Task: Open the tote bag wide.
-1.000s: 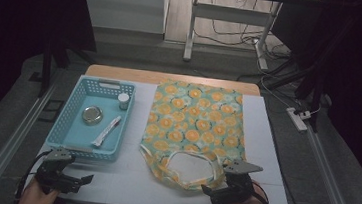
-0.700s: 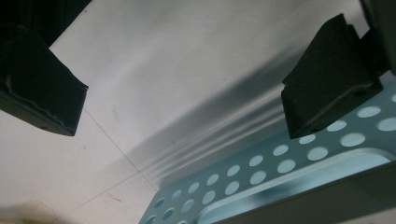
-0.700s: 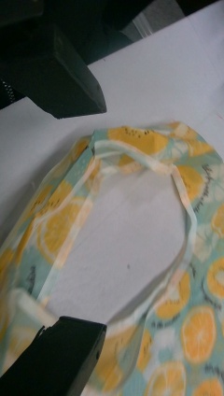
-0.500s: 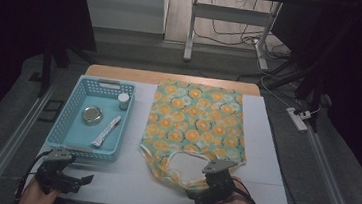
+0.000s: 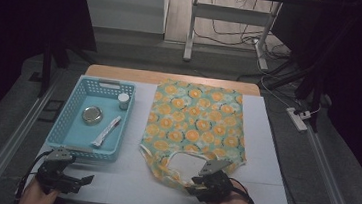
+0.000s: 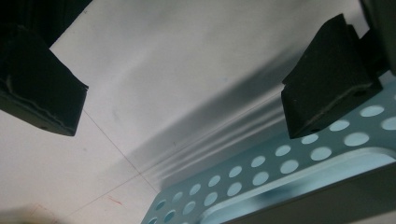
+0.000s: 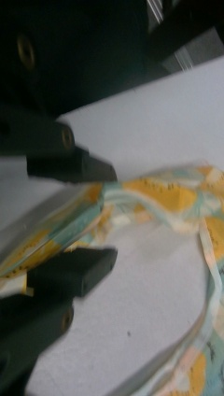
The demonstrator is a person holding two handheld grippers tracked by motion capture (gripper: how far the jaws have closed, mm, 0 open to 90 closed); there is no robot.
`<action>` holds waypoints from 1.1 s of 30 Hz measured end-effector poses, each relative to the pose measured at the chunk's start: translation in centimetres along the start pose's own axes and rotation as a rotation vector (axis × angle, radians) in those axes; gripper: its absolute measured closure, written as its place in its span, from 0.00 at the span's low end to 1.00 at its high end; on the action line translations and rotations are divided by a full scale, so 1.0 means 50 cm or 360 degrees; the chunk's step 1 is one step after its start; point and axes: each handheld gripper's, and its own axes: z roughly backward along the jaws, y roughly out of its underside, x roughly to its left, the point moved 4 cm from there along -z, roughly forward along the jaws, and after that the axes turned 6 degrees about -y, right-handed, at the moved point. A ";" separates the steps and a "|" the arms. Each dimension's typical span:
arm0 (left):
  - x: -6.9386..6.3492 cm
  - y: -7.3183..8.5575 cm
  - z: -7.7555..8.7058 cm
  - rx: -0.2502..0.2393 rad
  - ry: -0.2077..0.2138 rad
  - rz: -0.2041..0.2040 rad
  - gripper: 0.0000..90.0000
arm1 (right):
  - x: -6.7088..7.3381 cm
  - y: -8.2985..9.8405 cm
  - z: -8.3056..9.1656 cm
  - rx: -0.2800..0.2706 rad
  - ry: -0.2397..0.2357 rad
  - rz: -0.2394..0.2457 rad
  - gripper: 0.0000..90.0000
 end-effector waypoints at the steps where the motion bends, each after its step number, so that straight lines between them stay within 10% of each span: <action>1: 0.000 0.000 0.000 0.0000 0.0000 0.0000 0.00 | -0.001 0.000 0.000 0.0008 -0.0002 0.0003 0.77; 6: 0.000 0.000 0.000 0.0006 -0.0001 -0.0004 0.01 | -0.005 -0.003 0.008 0.0018 0.0004 0.0031 0.97; 33: 0.001 -0.002 -0.002 0.0009 0.0000 0.0000 0.01 | -0.126 -0.094 0.057 -0.0146 0.0087 -0.0097 0.99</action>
